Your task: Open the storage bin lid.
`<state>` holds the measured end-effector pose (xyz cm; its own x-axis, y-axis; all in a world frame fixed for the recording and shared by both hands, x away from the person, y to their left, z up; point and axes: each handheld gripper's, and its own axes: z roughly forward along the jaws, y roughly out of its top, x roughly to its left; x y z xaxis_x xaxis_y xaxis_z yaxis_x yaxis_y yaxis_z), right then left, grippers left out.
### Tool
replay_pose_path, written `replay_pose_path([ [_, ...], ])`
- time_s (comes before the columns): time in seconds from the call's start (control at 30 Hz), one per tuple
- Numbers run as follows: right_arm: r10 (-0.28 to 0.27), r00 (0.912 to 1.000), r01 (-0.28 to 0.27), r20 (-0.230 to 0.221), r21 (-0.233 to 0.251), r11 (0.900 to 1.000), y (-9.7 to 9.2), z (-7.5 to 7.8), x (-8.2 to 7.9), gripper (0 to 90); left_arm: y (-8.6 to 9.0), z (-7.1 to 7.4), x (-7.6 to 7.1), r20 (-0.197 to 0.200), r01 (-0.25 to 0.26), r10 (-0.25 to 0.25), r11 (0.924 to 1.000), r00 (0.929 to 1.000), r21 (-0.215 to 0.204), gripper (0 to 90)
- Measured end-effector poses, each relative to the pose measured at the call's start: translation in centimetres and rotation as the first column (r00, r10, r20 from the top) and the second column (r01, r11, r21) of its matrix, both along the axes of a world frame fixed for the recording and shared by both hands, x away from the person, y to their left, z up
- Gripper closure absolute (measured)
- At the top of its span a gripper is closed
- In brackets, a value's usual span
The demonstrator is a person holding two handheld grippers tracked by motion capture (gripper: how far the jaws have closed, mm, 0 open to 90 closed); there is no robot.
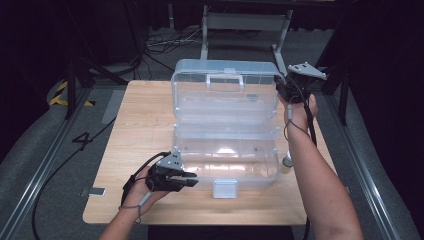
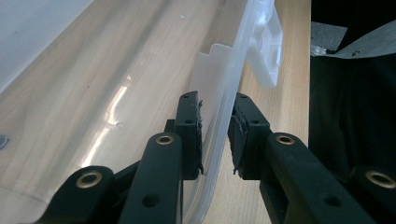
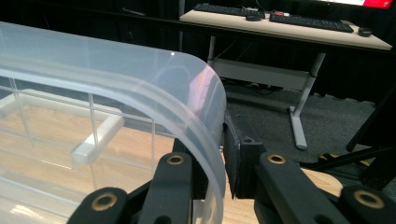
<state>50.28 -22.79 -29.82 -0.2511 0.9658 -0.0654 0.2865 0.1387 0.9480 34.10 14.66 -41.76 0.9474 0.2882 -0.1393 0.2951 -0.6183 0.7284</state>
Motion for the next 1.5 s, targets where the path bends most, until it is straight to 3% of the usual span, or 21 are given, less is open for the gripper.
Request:
replay_pose_path([
  [0.9, 0.000, 0.9969, -0.001, -0.079, -0.010, 0.9999, 0.2, -0.4, 3.5, 81.6, 0.1, -0.2, -0.3, 0.005, -0.022, 0.022, 0.9995, 0.9997, -0.022, 73.6],
  [1.1, 0.005, 0.9964, -0.005, -0.085, -0.008, 1.0000, 0.2, -0.7, 4.1, 81.8, 0.0, -0.1, -0.2, -0.023, -0.040, 0.039, 0.9990, 0.9990, -0.020, 72.9],
  [1.5, 0.012, 0.9961, -0.012, -0.087, -0.002, 0.9999, 0.0, -1.2, 5.0, 81.9, 0.0, -0.1, -0.4, -0.013, -0.048, 0.048, 0.9986, 0.9988, -0.021, 72.2],
])
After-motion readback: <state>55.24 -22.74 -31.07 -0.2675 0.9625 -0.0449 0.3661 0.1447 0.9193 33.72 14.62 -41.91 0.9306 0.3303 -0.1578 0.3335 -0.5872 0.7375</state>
